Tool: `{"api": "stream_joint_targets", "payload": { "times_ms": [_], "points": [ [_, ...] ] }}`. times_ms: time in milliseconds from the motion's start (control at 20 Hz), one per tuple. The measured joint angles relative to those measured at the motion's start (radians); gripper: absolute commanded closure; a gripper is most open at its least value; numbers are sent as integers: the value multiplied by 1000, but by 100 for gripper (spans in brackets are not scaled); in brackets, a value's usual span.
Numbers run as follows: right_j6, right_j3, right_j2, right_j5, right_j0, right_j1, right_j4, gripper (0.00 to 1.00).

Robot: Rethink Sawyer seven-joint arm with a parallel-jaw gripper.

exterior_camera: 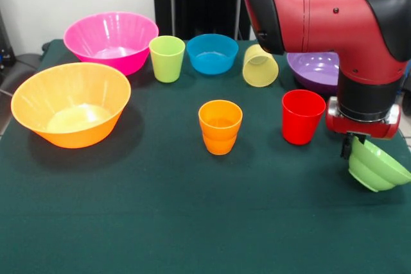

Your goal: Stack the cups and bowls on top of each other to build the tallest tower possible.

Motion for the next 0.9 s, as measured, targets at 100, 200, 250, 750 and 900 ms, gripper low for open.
{"api": "stream_joint_targets", "payload": {
  "times_ms": [100,200,250,750,900],
  "points": [
    [0,0,0,0,-3,-1,0,100],
    [0,0,0,2,-6,-1,0,100],
    [0,0,0,5,-12,-2,0,100],
    [0,0,0,14,-52,-14,0,100],
    [0,0,2,34,-66,-21,0,100]
  ]
}}
